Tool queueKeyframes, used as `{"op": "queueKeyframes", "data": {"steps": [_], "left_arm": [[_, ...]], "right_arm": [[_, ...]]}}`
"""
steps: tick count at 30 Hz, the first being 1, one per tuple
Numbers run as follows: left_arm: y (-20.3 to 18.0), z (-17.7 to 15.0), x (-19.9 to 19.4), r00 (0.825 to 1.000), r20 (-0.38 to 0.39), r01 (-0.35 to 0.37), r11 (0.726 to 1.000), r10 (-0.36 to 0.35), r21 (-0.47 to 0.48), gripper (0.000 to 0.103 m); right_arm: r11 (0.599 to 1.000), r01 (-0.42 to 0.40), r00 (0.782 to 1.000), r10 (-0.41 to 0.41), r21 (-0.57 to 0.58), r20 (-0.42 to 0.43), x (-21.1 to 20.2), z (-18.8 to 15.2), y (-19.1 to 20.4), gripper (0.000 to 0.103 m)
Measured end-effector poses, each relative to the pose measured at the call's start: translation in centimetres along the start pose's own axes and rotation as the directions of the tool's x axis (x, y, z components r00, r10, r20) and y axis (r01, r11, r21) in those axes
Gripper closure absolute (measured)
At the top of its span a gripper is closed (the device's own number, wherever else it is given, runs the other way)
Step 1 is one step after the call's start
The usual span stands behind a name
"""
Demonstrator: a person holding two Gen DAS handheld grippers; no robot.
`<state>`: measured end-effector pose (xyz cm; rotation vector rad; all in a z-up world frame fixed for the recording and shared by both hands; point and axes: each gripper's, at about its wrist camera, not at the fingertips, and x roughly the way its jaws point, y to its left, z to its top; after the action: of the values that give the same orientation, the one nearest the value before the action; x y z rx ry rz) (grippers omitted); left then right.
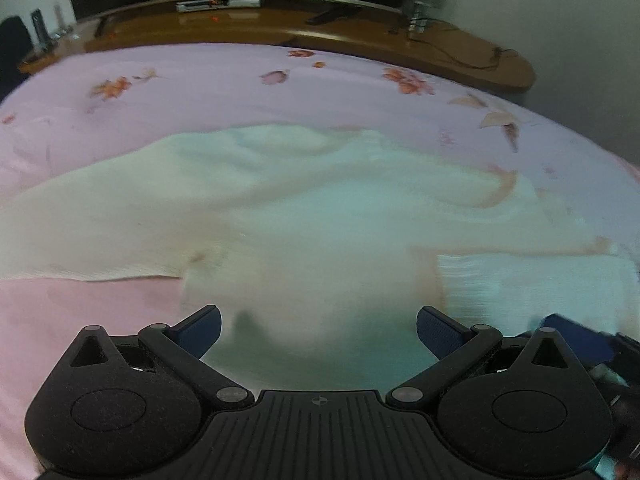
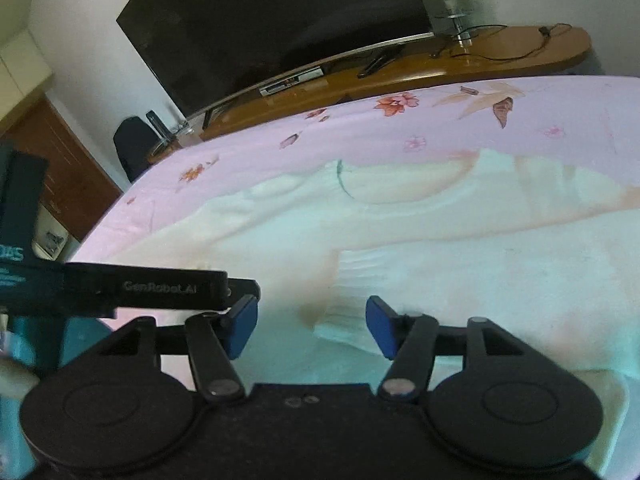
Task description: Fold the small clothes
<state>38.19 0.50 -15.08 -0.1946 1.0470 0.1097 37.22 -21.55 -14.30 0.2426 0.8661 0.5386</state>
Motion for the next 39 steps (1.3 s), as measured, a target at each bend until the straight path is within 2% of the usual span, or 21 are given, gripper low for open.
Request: {"op": "queueKeyframes", "data": {"steps": [2, 4, 7, 8, 9, 12, 15, 16, 17, 18, 21, 22, 25, 26, 27, 28, 33, 39], "left_arm": [[-0.1, -0.3, 0.3, 0.997, -0.006, 0.079, 0.996, -0.080, -0.037, 0.000], [-0.3, -0.7, 1.0, 0.984, -0.032, 0.171, 0.980, -0.175, -0.103, 0.000], [-1.1, -1.0, 1.9, 0.965, -0.061, 0.243, 0.959, -0.254, -0.149, 0.001], [-1.4, -1.1, 2.2, 0.957, -0.067, 0.268, 0.950, -0.281, -0.161, 0.011], [-1.7, -1.2, 2.4, 0.950, -0.072, 0.288, 0.942, -0.304, -0.174, 0.025], [-2.4, -1.0, 2.7, 0.945, -0.068, 0.302, 0.935, -0.319, -0.188, 0.025], [-2.6, -1.0, 2.8, 0.923, -0.075, 0.351, 0.905, -0.378, -0.241, 0.026], [-2.8, -1.0, 3.0, 0.915, -0.076, 0.367, 0.894, -0.397, -0.257, 0.031], [-2.9, -1.2, 3.0, 0.910, -0.078, 0.375, 0.887, -0.408, -0.269, 0.047], [-3.0, -1.3, 3.4, 0.907, -0.085, 0.376, 0.882, -0.413, -0.284, 0.056], [-2.3, -1.7, 4.0, 0.884, -0.060, 0.409, 0.830, -0.464, -0.379, 0.057], [-2.3, -1.8, 4.1, 0.882, -0.056, 0.413, 0.824, -0.469, -0.388, 0.057], [-2.8, -2.0, 4.3, 0.884, -0.023, 0.422, 0.819, -0.467, -0.390, 0.057], [-3.0, -2.0, 4.4, 0.888, -0.006, 0.422, 0.821, -0.459, -0.384, 0.063], [-3.4, -1.9, 4.3, 0.900, 0.004, 0.408, 0.837, -0.437, -0.365, 0.088], [-3.8, -1.7, 4.5, 0.909, 0.003, 0.393, 0.854, -0.417, -0.340, 0.099], [-4.2, -1.5, 4.5, 0.922, 0.037, 0.376, 0.870, -0.385, -0.319, 0.099], [-1.7, 0.2, 1.0, 0.924, 0.169, 0.377, 0.883, -0.342, -0.278, 0.099]], "right_arm": [[0.998, 0.055, 0.998, -0.056, 0.028, 0.042, -1.1, 0.0, -0.8, 0.042], [0.993, 0.099, 0.992, -0.104, 0.066, 0.067, -2.7, -0.3, -1.9, 0.041], [0.984, 0.149, 0.985, -0.156, 0.095, 0.079, -4.1, -1.1, -3.3, 0.035], [0.982, 0.161, 0.983, -0.169, 0.100, 0.077, -4.4, -1.4, -3.8, 0.035], [0.979, 0.170, 0.981, -0.179, 0.112, 0.078, -5.0, -1.7, -4.1, 0.035], [0.972, 0.188, 0.976, -0.201, 0.141, 0.087, -5.9, -2.3, -5.2, 0.035], [0.967, 0.203, 0.971, -0.219, 0.151, 0.099, -6.2, -2.8, -5.7, 0.035], [0.966, 0.208, 0.969, -0.225, 0.151, 0.100, -6.3, -2.9, -5.7, 0.035], [0.965, 0.212, 0.968, -0.229, 0.152, 0.102, -6.3, -3.0, -5.8, 0.035], [0.964, 0.213, 0.967, -0.231, 0.156, 0.105, -6.4, -3.1, -5.9, 0.035], [0.962, 0.213, 0.966, -0.234, 0.173, 0.110, -6.5, -3.3, -6.2, 0.035], [0.961, 0.217, 0.965, -0.237, 0.170, 0.111, -6.6, -3.3, -6.2, 0.035], [0.959, 0.237, 0.960, -0.256, 0.155, 0.116, -6.7, -3.4, -6.2, 0.035], [0.957, 0.249, 0.957, -0.267, 0.152, 0.117, -6.8, -3.5, -6.2, 0.035], [0.953, 0.262, 0.952, -0.281, 0.149, 0.119, -6.8, -3.5, -6.2, 0.035], [0.952, 0.268, 0.950, -0.287, 0.148, 0.122, -6.9, -3.6, -6.2, 0.035], [0.943, 0.296, 0.943, -0.314, 0.151, 0.113, -7.0, -3.9, -6.6, 0.035], [0.930, 0.336, 0.928, -0.354, 0.151, 0.114, -7.2, -4.3, -6.7, 0.035]]}}
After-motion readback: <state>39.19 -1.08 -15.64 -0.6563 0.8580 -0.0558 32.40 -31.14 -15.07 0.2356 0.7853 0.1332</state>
